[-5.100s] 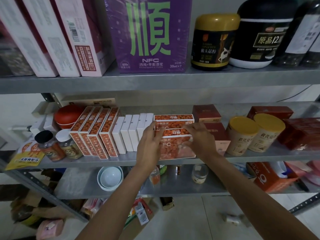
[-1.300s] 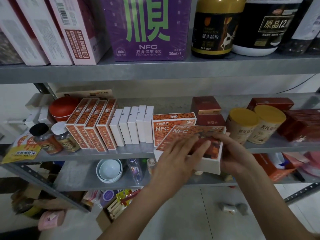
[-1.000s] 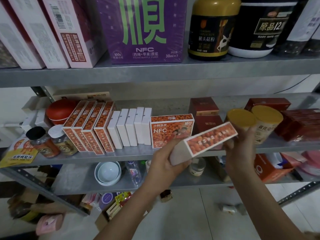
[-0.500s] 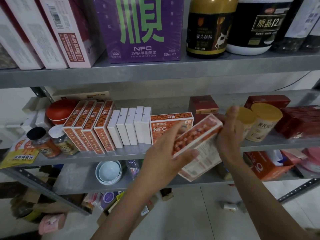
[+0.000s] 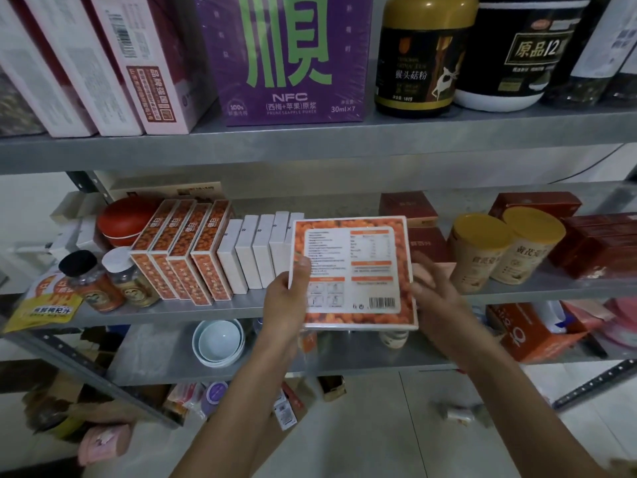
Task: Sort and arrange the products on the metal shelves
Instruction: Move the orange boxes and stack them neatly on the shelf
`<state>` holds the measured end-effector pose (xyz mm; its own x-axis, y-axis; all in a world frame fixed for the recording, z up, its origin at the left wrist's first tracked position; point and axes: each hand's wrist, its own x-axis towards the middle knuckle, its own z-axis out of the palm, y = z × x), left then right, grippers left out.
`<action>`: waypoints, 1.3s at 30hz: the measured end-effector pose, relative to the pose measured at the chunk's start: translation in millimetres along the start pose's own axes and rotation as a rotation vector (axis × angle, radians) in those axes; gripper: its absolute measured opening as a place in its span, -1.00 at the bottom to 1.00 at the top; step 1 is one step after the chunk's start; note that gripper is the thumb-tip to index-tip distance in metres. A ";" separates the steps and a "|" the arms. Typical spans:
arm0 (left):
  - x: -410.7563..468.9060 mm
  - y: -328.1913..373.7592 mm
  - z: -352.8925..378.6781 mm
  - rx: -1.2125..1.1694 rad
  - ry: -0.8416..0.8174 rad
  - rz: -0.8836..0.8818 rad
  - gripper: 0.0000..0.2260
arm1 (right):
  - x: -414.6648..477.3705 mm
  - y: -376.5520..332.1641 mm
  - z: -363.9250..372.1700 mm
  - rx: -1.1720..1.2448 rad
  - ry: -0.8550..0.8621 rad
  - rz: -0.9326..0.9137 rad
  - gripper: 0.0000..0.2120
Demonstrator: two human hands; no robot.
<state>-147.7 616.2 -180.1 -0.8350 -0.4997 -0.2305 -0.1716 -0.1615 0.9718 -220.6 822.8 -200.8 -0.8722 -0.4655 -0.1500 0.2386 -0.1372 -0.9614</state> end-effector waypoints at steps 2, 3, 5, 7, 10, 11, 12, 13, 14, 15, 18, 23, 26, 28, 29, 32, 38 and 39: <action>2.9 -1.5 3.5 -0.048 0.002 -0.055 -0.72 | -3.1 8.2 4.4 0.092 -0.165 0.095 -0.19; 3.5 -1.9 5.4 -0.059 0.000 -0.073 -0.73 | -3.3 11.1 7.2 0.130 -0.197 0.096 -0.21; 3.2 -2.2 8.1 -0.069 -0.008 -0.098 -0.73 | -3.1 12.4 10.6 0.218 -0.185 0.076 -0.30; 4.4 -2.2 8.7 -0.037 -0.015 -0.110 -0.69 | -2.9 10.6 12.4 0.286 -0.169 0.047 -0.37; 5.4 -1.6 11.1 0.155 0.011 -0.021 -0.67 | -6.8 8.3 15.7 0.280 -0.131 -0.008 -0.42; 4.9 -1.7 11.3 0.268 0.057 0.080 -0.70 | -8.8 7.3 17.6 0.253 -0.108 -0.032 -0.42; 2.2 0.0 11.7 0.377 0.111 0.203 -0.71 | -11.3 5.8 20.6 0.203 -0.076 -0.058 -0.42; -2.5 3.2 13.2 0.450 0.141 0.319 -0.72 | -13.9 4.0 24.1 0.122 -0.037 -0.089 -0.42; -8.2 7.0 15.2 0.458 0.119 0.384 -0.73 | -16.4 2.0 28.3 0.023 0.007 -0.126 -0.42; -15.1 11.7 18.0 0.401 0.038 0.390 -0.71 | -18.9 0.5 33.4 -0.081 0.051 -0.167 -0.43; -36.6 28.3 27.2 0.195 -0.255 0.272 -0.28 | -25.6 0.6 52.2 -0.347 0.125 -0.301 -0.36; -50.5 41.9 25.6 0.065 -0.277 0.255 -0.34 | -38.1 6.9 66.0 -0.423 -0.151 -0.358 -0.22; -42.5 33.5 19.7 0.013 -0.177 0.213 -0.62 | -39.9 11.7 64.0 -0.609 -0.202 -0.455 -0.25; -35.4 26.3 14.4 0.015 -0.149 0.225 -0.71 | -34.7 10.8 58.1 -0.698 -0.111 -0.533 -0.27; -32.3 23.4 10.9 0.048 -0.162 0.230 -0.74 | -29.4 8.8 53.6 -0.749 -0.033 -0.587 -0.27; -25.0 16.1 1.3 0.143 -0.282 0.251 -0.75 | -4.3 -4.1 30.6 -1.029 0.234 -0.763 -0.18; -4.2 5.4 -10.4 0.214 -0.462 0.245 -0.60 | 32.3 -28.4 -17.4 -1.328 0.033 -0.741 0.00; 0.6 2.6 -11.5 0.217 -0.483 0.233 -0.59 | 35.5 -28.3 -19.7 -1.320 0.028 -0.743 -0.06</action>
<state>-142.6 605.7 -178.2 -0.9988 -0.0475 -0.0106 -0.0157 0.1096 0.9939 -266.7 827.4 -183.4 -0.6298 -0.6269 0.4586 -0.7756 0.5398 -0.3272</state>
